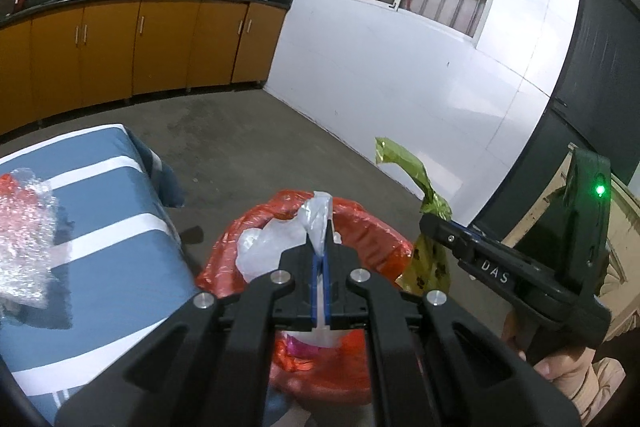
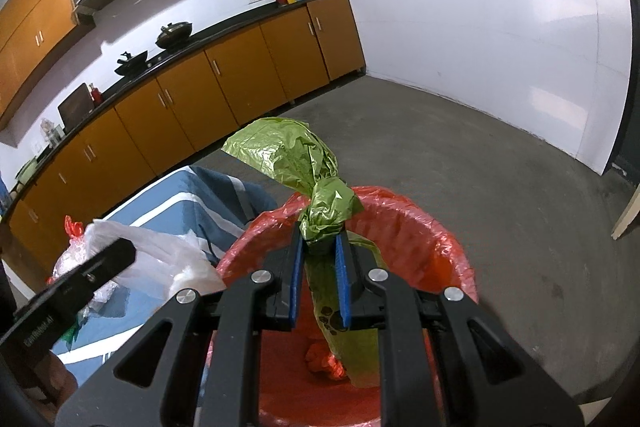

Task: Collect trash
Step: 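Carry both bags to the wastebasket and open both tools to release, then return both tools to the table toward the bubble wrap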

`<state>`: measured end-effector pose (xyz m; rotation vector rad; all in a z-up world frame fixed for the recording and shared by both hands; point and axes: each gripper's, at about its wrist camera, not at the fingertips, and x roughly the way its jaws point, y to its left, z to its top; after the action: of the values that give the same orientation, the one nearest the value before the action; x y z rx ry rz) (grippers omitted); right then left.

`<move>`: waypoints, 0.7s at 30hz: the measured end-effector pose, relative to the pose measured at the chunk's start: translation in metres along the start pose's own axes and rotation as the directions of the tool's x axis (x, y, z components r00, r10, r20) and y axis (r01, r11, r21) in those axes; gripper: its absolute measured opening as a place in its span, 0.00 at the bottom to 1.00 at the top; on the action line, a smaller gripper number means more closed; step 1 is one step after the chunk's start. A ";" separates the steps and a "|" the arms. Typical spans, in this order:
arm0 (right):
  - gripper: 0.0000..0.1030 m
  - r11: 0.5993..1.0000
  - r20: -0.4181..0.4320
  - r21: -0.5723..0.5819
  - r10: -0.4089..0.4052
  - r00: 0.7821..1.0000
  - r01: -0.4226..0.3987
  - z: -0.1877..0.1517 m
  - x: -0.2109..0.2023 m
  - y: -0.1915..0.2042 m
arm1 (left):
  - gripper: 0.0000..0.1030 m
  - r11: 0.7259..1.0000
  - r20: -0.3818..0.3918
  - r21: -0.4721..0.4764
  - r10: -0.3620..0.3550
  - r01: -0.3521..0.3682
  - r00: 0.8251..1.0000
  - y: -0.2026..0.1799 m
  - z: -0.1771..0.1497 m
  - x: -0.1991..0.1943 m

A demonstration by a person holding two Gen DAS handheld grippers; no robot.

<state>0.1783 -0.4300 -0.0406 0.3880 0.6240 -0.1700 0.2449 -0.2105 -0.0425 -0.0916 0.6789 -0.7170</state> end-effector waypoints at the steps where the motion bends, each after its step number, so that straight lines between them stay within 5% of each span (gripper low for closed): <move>1: 0.15 1.000 0.000 0.003 0.002 1.000 -0.002 0.000 0.001 0.000 | 0.04 1.000 -0.006 0.002 -0.005 0.005 1.000 -0.002 0.000 0.004; 7: 0.18 1.000 -0.003 0.017 0.013 1.000 -0.013 -0.001 0.005 0.000 | 0.14 1.000 -0.032 -0.011 -0.003 0.003 0.999 0.000 -0.003 0.016; 13: 0.38 0.999 -0.006 0.032 0.008 1.000 -0.008 -0.004 0.005 -0.006 | 0.26 0.999 -0.048 -0.037 0.005 -0.007 0.999 0.009 -0.009 0.018; 21: 0.39 1.000 -0.007 0.019 -0.015 1.000 0.016 -0.007 0.002 -0.006 | 0.34 0.997 -0.045 -0.065 0.029 -0.032 0.999 0.021 -0.013 0.007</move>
<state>0.1742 -0.4326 -0.0488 0.4026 0.6329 -0.1896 0.2531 -0.1971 -0.0633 -0.1255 0.7441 -0.6692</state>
